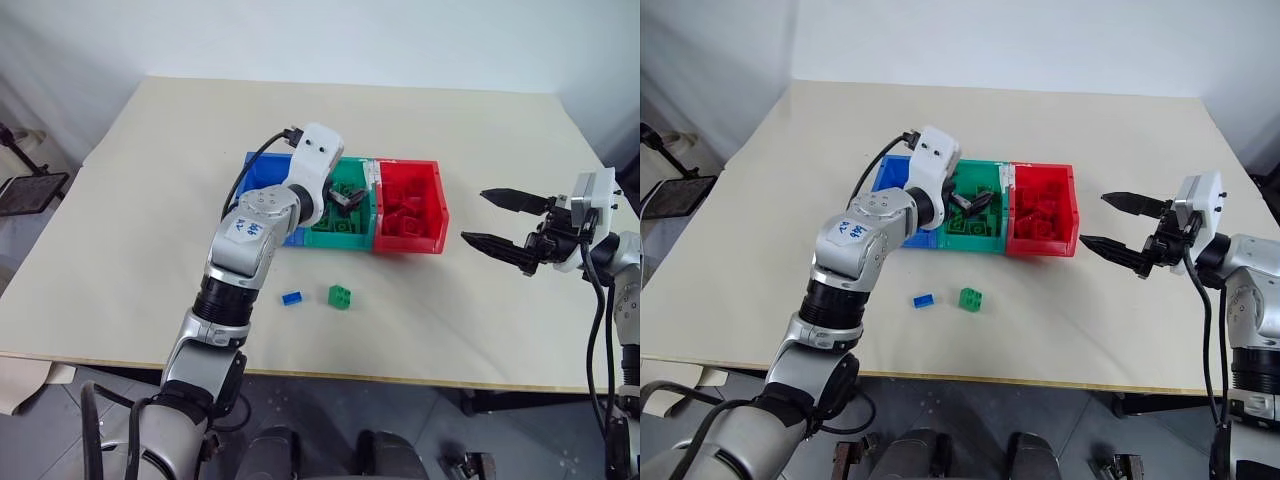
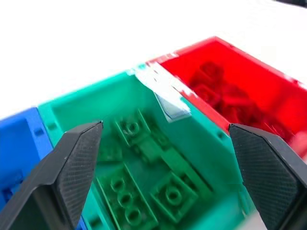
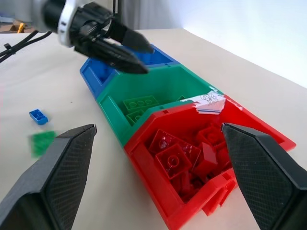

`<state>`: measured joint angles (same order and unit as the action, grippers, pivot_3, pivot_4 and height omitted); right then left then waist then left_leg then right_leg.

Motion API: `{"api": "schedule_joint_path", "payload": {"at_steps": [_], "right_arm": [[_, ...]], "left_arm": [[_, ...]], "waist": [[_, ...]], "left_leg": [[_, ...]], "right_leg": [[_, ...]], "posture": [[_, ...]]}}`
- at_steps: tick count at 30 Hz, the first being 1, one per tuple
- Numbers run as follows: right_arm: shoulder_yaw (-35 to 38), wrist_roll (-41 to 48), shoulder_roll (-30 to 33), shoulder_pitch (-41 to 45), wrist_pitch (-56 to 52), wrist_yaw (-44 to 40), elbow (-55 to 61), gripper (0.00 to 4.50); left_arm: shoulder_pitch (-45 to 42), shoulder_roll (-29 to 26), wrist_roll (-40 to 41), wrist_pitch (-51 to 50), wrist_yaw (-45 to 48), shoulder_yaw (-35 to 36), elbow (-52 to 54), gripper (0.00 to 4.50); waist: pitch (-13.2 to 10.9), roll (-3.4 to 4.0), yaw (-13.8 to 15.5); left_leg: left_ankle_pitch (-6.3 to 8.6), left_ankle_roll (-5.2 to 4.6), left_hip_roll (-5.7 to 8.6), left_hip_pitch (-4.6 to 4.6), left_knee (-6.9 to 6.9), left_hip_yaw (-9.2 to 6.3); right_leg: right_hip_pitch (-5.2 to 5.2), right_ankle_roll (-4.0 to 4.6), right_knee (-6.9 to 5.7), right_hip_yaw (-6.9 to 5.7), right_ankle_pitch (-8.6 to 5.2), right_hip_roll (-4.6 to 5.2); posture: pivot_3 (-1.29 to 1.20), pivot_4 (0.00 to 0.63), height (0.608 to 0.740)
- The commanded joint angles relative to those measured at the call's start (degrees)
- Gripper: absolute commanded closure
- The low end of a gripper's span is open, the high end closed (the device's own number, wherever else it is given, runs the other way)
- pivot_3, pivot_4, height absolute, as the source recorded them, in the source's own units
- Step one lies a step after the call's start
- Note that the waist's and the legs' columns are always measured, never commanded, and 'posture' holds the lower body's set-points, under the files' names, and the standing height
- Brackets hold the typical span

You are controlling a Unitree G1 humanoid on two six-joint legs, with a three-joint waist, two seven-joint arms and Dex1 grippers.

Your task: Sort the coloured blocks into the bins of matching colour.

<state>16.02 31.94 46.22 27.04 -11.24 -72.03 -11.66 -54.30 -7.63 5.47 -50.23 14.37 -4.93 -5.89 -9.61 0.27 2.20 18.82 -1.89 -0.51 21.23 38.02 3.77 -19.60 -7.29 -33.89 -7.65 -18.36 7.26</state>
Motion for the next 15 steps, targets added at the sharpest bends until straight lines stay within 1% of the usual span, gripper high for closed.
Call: {"api": "schedule_joint_path", "payload": {"at_steps": [1, 6, 9, 11, 15], "right_arm": [[2.82, 0.82, 1.41, -1.67, 0.46, 0.25, 1.83, 0.12], [4.27, 1.27, 1.86, -4.21, 0.06, 0.89, 3.53, 0.12], [4.56, 1.42, 2.16, -4.58, -0.51, 0.99, 4.06, 0.12], [4.54, 1.34, 2.43, -4.62, -0.69, 0.87, 4.02, 0.12], [4.4, 1.21, 2.83, -4.24, -0.91, 0.62, 3.64, 0.12]], "left_arm": [[2.43, -1.92, 2.23, 0.6, 3.71, 0.3, 6.27, 0.05], [11.72, -8.69, 5.69, -0.24, 12.46, -3.43, 18.83, 0.05], [19.1, -14.54, 6.26, 3.83, 17.97, -6.4, 27.3, 0.05], [22.87, -17.42, 7.24, 5.14, 20.66, -6.5, 29.65, 0.05], [27.48, -20.56, 8.87, 10.08, 24.67, -5.37, 31.44, 0.05]], "waist": [[0.0, 0.0, -0.08], [0.0, 0.0, -0.7], [0.01, 0.02, -0.8], [0.01, 0.02, -0.81], [0.01, 0.02, -0.61]], "left_leg": [[0.0, 0.0, 0.0, -0.01, 0.01, 0.0], [0.0, 0.0, -0.04, -0.03, 0.02, -0.01], [0.0, 0.0, -0.04, -0.03, 0.07, 0.0], [0.0, 0.0, -0.05, -0.05, 0.06, -0.03], [0.0, 0.0, -0.04, -0.03, 0.09, -0.05]], "right_leg": [[0.01, 0.0, -0.02, 0.0, 0.0, 0.0], [0.01, 0.0, -0.06, 0.04, 0.0, 0.0], [0.04, 0.01, -0.03, 0.14, 0.0, 0.02], [0.05, 0.02, -0.03, 0.29, -0.01, 0.03], [0.1, 0.02, 0.03, 0.44, -0.01, 0.06]], "posture": [[0.0, 0.15, 0.74], [0.0, 0.15, 0.74], [0.0, 0.15, 0.74], [0.0, 0.15, 0.74], [0.0, 0.15, 0.74]]}}
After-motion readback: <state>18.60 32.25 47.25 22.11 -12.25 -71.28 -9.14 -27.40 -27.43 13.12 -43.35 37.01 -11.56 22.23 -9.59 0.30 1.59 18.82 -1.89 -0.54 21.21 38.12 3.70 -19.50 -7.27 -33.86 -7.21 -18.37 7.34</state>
